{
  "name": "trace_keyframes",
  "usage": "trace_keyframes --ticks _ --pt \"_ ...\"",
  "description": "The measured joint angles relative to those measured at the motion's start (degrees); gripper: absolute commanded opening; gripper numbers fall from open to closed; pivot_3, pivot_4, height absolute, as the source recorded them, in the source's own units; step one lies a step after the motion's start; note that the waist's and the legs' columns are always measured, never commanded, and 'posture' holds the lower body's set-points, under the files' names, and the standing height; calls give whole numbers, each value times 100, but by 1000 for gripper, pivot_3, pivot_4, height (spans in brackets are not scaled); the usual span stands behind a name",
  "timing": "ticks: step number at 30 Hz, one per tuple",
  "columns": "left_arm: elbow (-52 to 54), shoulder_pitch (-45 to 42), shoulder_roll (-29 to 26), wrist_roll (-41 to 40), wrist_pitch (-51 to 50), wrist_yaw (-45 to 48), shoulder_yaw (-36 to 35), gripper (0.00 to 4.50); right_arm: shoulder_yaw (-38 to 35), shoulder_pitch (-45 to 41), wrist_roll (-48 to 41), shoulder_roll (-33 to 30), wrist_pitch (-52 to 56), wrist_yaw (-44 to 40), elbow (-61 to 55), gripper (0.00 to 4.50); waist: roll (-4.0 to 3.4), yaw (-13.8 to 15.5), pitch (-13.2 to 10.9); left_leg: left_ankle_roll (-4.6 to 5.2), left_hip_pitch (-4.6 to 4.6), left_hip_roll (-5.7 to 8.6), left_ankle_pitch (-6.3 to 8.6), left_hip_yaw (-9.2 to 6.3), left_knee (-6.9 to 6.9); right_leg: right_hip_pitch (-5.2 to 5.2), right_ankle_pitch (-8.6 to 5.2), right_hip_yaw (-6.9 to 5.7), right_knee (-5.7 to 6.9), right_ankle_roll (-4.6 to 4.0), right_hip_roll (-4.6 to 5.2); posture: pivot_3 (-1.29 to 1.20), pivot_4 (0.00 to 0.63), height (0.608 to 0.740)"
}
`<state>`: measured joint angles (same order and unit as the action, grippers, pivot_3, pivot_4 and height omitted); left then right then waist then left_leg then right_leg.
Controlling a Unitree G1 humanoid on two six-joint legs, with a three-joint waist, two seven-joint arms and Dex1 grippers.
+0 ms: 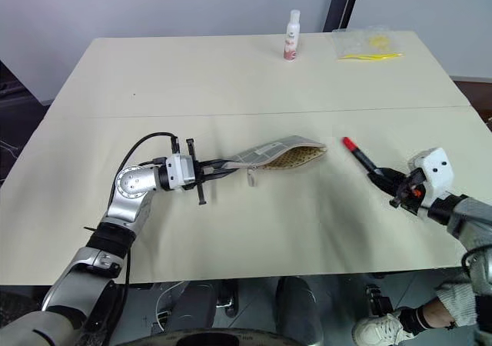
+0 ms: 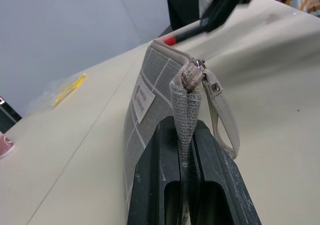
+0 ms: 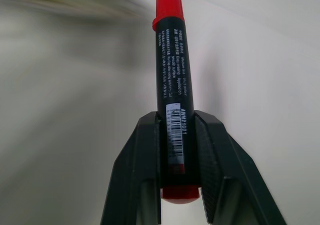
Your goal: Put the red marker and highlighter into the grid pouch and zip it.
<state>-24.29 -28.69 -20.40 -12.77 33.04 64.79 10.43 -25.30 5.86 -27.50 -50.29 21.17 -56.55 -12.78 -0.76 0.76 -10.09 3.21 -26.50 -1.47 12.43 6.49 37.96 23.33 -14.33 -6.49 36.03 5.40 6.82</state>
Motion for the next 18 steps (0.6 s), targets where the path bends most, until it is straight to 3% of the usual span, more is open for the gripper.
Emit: trace_keyframes --ticks 7,18 --pt "-2 -14 55 4 7 84 17 0 687 13 639 -231 -449 -161 -474 410 4 1 0 -13 2 2 7 -4 3 14 -9 0 -13 -18 10 0 150 740" --pt "275 -114 168 107 -85 136 232 0 2308 -1534 2337 -501 -1836 -101 54 410 1 -4 -3 -6 1 2 3 0 3 15 -7 -1 -11 -18 7 0 150 740"
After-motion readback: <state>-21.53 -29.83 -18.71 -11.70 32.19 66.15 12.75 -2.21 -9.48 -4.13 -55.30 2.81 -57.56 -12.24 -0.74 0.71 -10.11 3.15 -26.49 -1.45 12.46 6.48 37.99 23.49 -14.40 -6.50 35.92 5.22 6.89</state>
